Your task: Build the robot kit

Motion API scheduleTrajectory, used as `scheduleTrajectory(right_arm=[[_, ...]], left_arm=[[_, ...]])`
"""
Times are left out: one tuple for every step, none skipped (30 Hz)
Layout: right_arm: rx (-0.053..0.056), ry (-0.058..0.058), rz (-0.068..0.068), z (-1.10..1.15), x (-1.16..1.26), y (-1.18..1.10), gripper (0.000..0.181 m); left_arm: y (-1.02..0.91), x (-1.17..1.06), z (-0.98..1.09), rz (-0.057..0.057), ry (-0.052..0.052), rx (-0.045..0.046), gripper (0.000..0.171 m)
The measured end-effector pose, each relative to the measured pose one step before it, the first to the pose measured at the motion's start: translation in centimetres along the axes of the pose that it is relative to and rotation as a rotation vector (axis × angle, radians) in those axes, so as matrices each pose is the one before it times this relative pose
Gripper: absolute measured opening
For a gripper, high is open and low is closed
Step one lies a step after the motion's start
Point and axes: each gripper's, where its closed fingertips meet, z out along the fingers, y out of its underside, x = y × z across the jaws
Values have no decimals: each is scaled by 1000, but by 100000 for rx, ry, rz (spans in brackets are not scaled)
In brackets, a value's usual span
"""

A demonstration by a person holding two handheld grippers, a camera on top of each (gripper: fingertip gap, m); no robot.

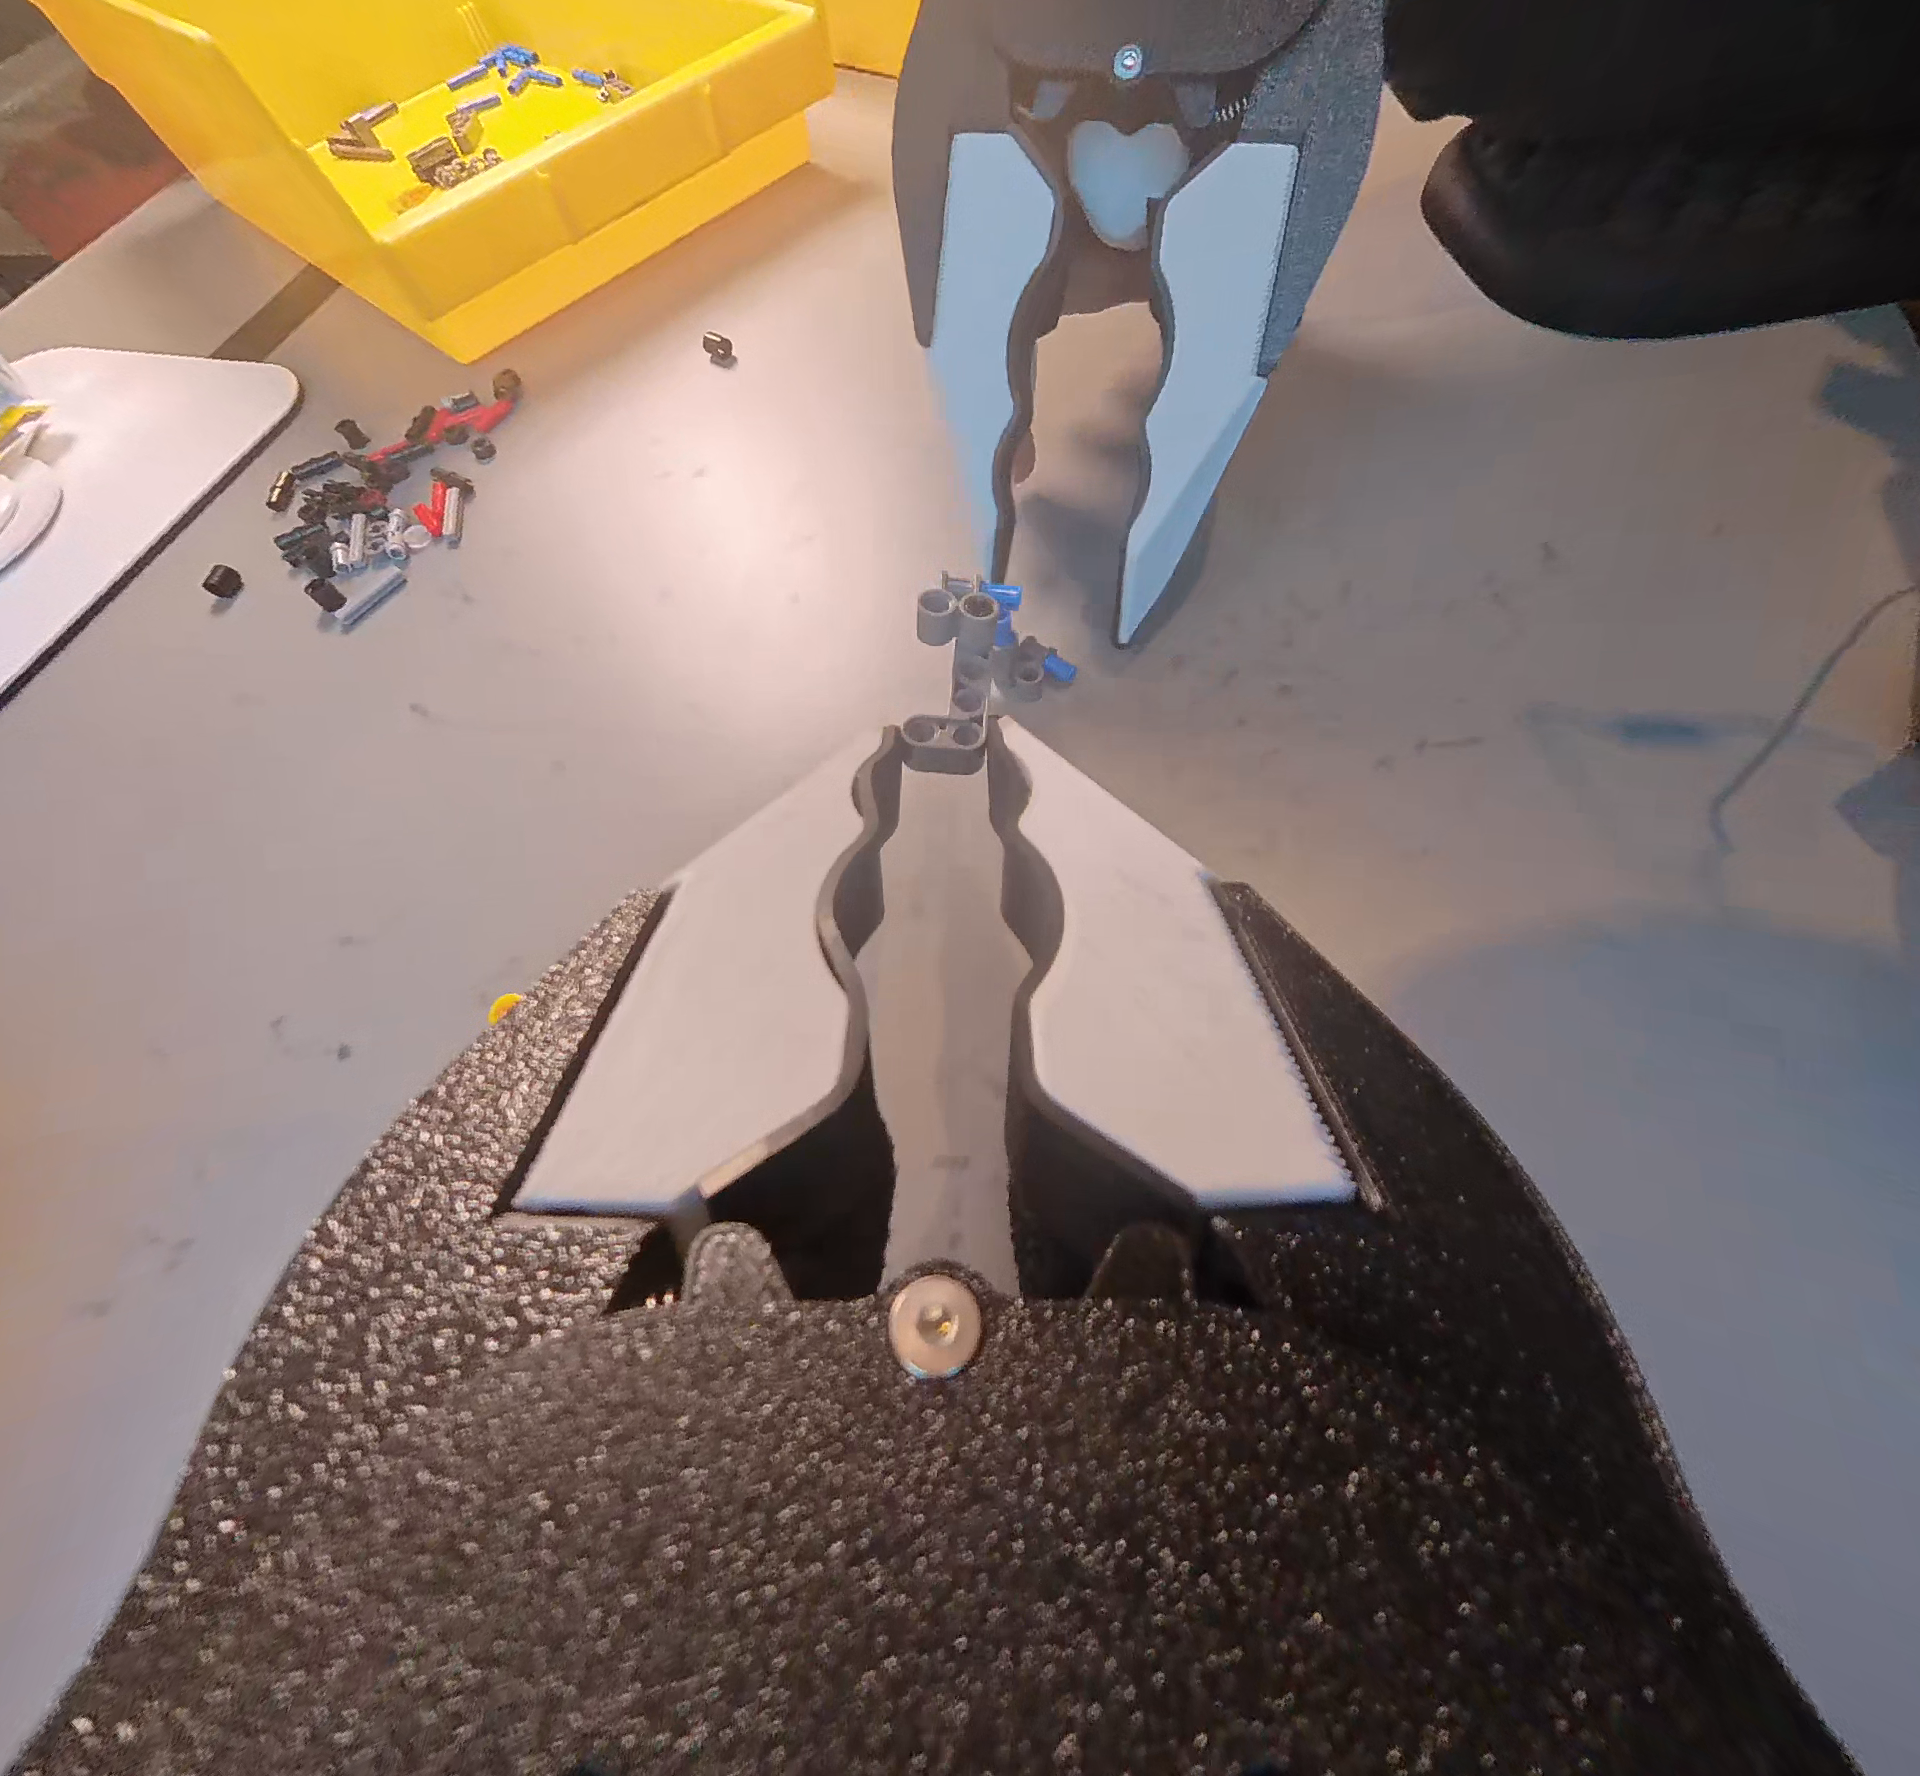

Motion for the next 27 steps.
scheduleTrajectory(right_arm=[[513,928,1204,33,414,-89,30],[496,71,2162,110,328,-121,30],[279,-1253,2173,173,49,-118,30],[72,-960,1342,220,-10,-122,30],[-418,-188,195,241,4,-69,30],[-313,-202,-878,215,-93,-104,30],[142,-662,-1114,149,-224,-210,29],[238,-1381,-780,122,-336,-189,27],[400,-480,-573,109,-187,-154,25],[-141,-371,-900,72,-175,-6,22],[52,-782,-1817,1,-268,-2,20],[57,-1092,-1790,-20,-316,31,19],[43,-536,-1196,-33,-219,31,19],[97,-328,-790,-34,-166,27,20],[415,-38,-636,-71,-98,-28,20],[367,667,-366,-111,49,2,20],[53,728,-78,-155,95,56,21],[-125,403,208,-187,93,132,23],[184,175,410,-205,89,118,23],[551,613,605,-174,182,76,24],[237,325,770,-95,143,130,24],[-545,33,508,-30,69,200,24],[-698,220,-50,16,27,173,24],[-543,-22,-319,55,-56,91,24],[-412,-413,-321,74,-151,17,23],[-927,-465,-160,99,-188,51,23],[-1322,860,-249,84,11,75,22]], left_arm=[[-20,-84,-19,-304,-296,144,15],[-6,-105,-13,-292,-493,73,15],[34,-100,-14,-229,-439,-83,15],[39,-93,-19,-68,-515,-147,15],[30,-99,-20,72,-634,-78,15],[13,-62,-20,60,-368,-19,15],[8,-23,-7,-30,-31,-13,15],[4,2,-2,7,20,-25,15],[7,5,4,163,13,2,15],[-3,38,-6,212,123,14,15],[15,30,0,124,166,-57,15],[18,32,3,102,121,-109,15],[2,18,2,153,61,-59,15],[4,19,5,184,17,7,15],[-11,30,3,175,-1,42,15],[-10,12,8,147,14,32,15],[-7,19,7,91,31,6,15],[-6,24,6,44,46,1,15],[-7,14,2,58,30,34,15],[-20,16,13,108,19,102,15],[-24,20,6,103,55,64,15],[9,17,13,66,53,-59,15],[12,-4,12,49,-5,-67,15],[-2,9,0,73,2,4,15],[-17,26,-3,149,71,29,15],[-21,43,-2,228,118,157,15],[-61,65,-15,272,250,373,15]])
